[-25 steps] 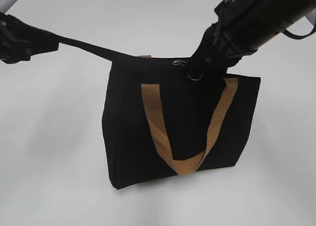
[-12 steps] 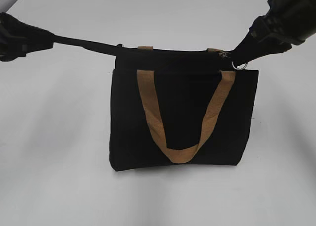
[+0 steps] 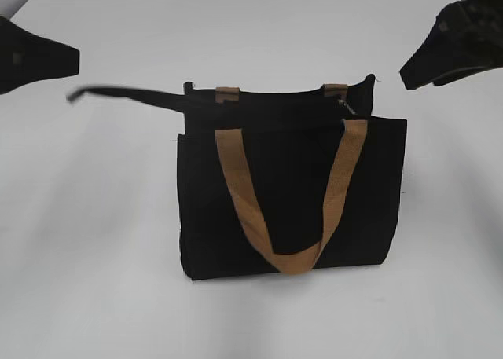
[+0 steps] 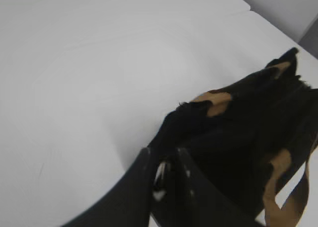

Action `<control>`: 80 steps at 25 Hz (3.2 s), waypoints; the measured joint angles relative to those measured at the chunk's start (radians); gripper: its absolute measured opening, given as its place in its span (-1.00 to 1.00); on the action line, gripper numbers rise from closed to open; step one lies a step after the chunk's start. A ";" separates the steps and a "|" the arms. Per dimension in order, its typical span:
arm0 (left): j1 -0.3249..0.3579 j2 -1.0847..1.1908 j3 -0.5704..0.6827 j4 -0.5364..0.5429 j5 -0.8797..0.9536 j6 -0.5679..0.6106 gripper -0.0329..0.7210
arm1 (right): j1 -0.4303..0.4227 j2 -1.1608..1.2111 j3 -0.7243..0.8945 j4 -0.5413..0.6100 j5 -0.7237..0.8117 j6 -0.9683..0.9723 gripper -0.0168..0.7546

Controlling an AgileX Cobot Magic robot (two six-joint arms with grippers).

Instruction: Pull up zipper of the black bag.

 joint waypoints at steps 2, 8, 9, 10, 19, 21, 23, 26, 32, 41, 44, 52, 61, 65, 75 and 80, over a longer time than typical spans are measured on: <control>0.002 -0.032 0.000 0.025 0.025 -0.058 -0.37 | -0.001 -0.040 0.000 -0.021 0.015 0.030 0.23; 0.002 -0.230 0.000 0.355 0.154 -0.398 0.00 | -0.001 -0.163 0.000 -0.164 0.181 0.195 0.52; 0.002 -0.273 0.000 0.441 0.205 -0.492 0.01 | -0.001 -0.185 0.000 -0.197 0.197 0.218 0.53; 0.002 -0.322 0.000 0.529 0.248 -0.571 0.02 | -0.001 -0.212 0.004 -0.224 0.203 0.241 0.53; 0.002 -0.700 0.000 0.999 0.678 -1.062 0.03 | -0.001 -0.591 0.325 -0.277 0.214 0.299 0.54; 0.002 -0.782 0.000 1.047 0.701 -1.099 0.03 | -0.001 -0.723 0.410 -0.279 0.217 0.311 0.54; 0.002 -0.850 0.000 1.069 0.710 -1.112 0.03 | -0.001 -0.820 0.479 -0.283 0.219 0.314 0.54; 0.002 -0.943 0.020 1.104 0.710 -1.116 0.03 | -0.001 -0.962 0.576 -0.310 0.218 0.318 0.54; 0.002 -1.078 0.174 1.104 0.718 -1.117 0.03 | -0.001 -1.252 0.695 -0.358 0.227 0.326 0.54; 0.002 -1.149 0.234 1.031 0.581 -1.107 0.03 | -0.001 -1.422 0.733 -0.380 0.132 0.333 0.54; 0.002 -1.149 0.241 1.027 0.566 -1.086 0.03 | -0.001 -1.422 0.745 -0.398 0.112 0.345 0.54; 0.002 -1.149 0.241 1.016 0.559 -1.058 0.02 | -0.001 -1.422 0.745 -0.403 0.106 0.355 0.54; 0.002 -1.149 0.241 1.016 0.558 -1.058 -0.06 | -0.001 -1.422 0.745 -0.403 0.101 0.355 0.54; 0.002 -1.149 0.241 1.016 0.558 -1.058 -0.06 | -0.008 -1.422 0.745 -0.403 0.099 0.355 0.54; 0.148 -1.149 0.241 1.016 0.556 -1.057 -0.11 | -0.111 -1.501 0.745 -0.402 0.099 0.355 0.54; 0.151 -1.149 0.241 1.016 0.556 -1.056 -0.12 | -0.111 -1.502 0.745 -0.402 0.098 0.356 0.54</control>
